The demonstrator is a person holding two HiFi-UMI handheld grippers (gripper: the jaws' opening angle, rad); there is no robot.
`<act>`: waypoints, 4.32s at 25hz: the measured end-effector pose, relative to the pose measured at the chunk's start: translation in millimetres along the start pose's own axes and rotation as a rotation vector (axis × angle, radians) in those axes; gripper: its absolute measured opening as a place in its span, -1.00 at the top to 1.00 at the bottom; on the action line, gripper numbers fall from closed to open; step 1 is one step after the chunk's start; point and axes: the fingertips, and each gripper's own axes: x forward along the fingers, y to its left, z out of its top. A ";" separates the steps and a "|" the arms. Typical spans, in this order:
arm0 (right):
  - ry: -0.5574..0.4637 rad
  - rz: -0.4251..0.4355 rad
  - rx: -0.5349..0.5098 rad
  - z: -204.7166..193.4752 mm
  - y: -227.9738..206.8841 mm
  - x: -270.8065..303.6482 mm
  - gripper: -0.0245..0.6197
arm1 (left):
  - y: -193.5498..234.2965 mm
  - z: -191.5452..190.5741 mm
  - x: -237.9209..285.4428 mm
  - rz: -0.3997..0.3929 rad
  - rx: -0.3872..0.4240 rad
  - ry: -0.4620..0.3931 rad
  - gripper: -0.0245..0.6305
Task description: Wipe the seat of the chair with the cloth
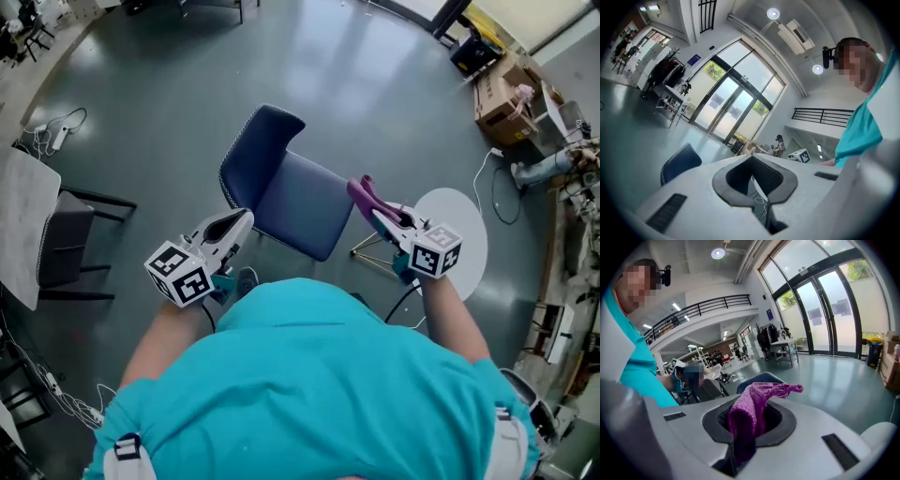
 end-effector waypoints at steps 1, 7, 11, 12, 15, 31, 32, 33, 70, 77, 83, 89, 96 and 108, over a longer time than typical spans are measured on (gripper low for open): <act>0.039 0.007 -0.013 -7.9 -16.4 15.6 0.77 | 8.1 -5.1 10.8 0.019 0.000 0.015 0.92; 0.213 0.090 -0.114 -89.7 -101.9 129.1 0.77 | 68.1 -60.2 57.9 0.219 -0.057 0.005 0.92; 0.260 0.107 -0.214 -135.3 -146.6 215.3 0.77 | 126.4 -103.1 81.8 0.344 -0.046 0.017 0.92; 0.276 0.111 -0.255 -149.5 -155.3 233.0 0.77 | 136.1 -115.8 89.6 0.359 -0.049 0.032 0.92; 0.297 0.120 -0.366 -183.7 -180.7 286.8 0.77 | 164.5 -149.1 115.3 0.379 -0.071 0.051 0.92; 0.384 -0.033 -0.671 -249.7 -267.6 541.0 0.77 | 234.7 -233.5 161.3 0.217 -0.152 0.181 0.92; 0.403 -0.031 -0.686 -255.0 -268.7 548.8 0.77 | 237.1 -236.2 160.6 0.216 -0.154 0.184 0.92; 0.422 -0.030 -0.695 -261.1 -269.9 555.3 0.77 | 240.2 -240.7 160.2 0.217 -0.162 0.188 0.92; 0.520 0.000 -0.684 -323.2 -297.0 521.4 0.77 | 240.2 -285.7 201.0 0.155 -0.224 0.254 0.92; 0.524 -0.006 -0.682 -334.9 -310.3 498.6 0.77 | 231.0 -292.0 213.7 0.150 -0.211 0.266 0.92; 0.531 -0.013 -0.689 -336.4 -312.4 489.5 0.77 | 223.7 -291.2 217.4 0.140 -0.205 0.266 0.92; 0.547 -0.016 -0.699 -344.4 -318.4 464.2 0.77 | 212.0 -290.7 220.1 0.140 -0.201 0.263 0.92; 0.551 -0.026 -0.694 -352.3 -324.3 449.2 0.77 | 204.6 -296.9 226.5 0.128 -0.197 0.269 0.92; 0.582 -0.044 -0.675 -371.3 -334.7 411.8 0.77 | 190.4 -296.0 236.7 0.108 -0.185 0.274 0.92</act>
